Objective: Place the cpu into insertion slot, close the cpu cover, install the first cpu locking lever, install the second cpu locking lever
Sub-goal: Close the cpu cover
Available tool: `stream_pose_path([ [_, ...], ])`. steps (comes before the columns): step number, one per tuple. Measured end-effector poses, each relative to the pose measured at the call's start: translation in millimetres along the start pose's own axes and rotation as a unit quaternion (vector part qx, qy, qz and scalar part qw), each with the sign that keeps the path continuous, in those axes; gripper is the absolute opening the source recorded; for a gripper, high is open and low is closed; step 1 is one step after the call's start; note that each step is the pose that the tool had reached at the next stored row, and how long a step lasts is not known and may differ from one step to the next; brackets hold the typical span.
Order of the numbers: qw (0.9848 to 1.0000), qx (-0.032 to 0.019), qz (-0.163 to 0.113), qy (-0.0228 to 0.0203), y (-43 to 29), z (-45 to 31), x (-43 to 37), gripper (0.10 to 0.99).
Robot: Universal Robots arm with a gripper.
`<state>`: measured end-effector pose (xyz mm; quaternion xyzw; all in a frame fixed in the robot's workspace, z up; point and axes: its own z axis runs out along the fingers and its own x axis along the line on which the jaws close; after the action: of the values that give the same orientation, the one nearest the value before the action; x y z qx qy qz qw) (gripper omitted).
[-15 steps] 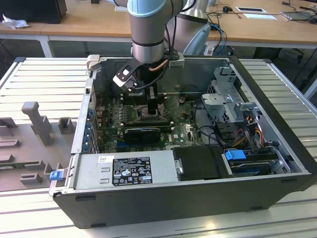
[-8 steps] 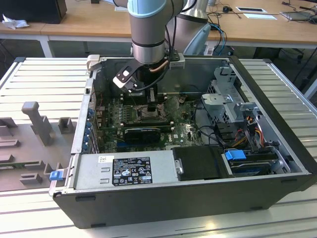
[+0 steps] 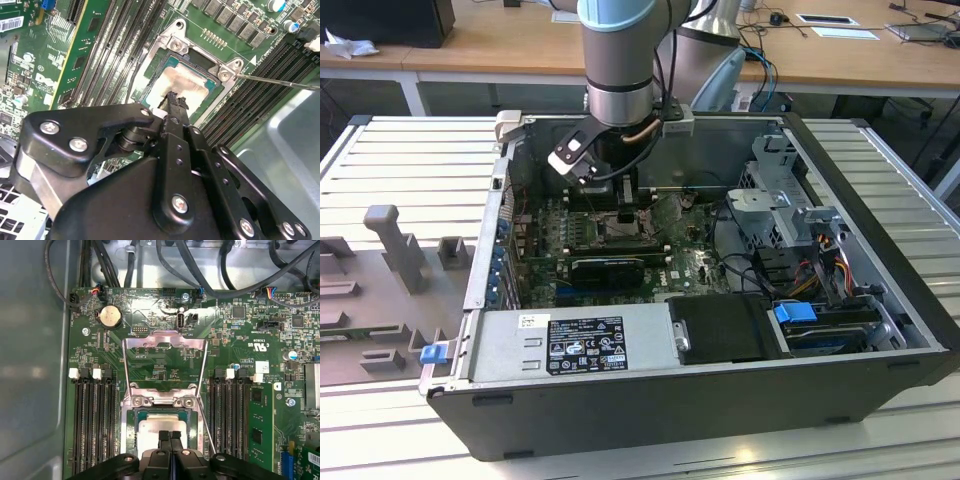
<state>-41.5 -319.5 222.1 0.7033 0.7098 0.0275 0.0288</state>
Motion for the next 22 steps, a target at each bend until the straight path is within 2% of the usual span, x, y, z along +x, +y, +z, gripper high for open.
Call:
stream_pose_path([
  [2, 1.0000, 0.0003, 0.000, 0.0000, 0.6, 0.0, -0.1, 0.106],
  [6, 1.0000, 0.0073, 0.000, 0.0022, 9.8, 0.8, -1.6, 0.106],
  [8, 0.9999, 0.0105, 0.001, 0.0040, 10.9, 0.8, -1.6, 0.106],
  [9, 0.9999, 0.0112, 0.001, 0.0066, 11.1, 0.7, -1.7, 0.106],
  [11, 0.9999, 0.0113, 0.001, 0.0073, 11.1, -0.3, -1.6, 0.106],
  [17, 0.9999, 0.0113, 0.002, 0.0073, 11.9, -9.2, -1.5, 0.106],
  [18, 0.9999, 0.0113, 0.002, 0.0072, 12.2, -13.1, -1.6, 0.106],
  [19, 0.9999, 0.0113, 0.002, 0.0073, 13.7, -14.5, -1.6, 0.106],
  [20, 0.9999, 0.0113, 0.002, 0.0072, 19.7, -15.1, -1.6, 0.106],
  [21, 0.9999, 0.0113, 0.002, 0.0073, 21.4, -20.5, -1.4, 0.106],
  [22, 0.9999, 0.0113, 0.002, 0.0073, 23.8, -20.4, -1.4, 0.106],
])
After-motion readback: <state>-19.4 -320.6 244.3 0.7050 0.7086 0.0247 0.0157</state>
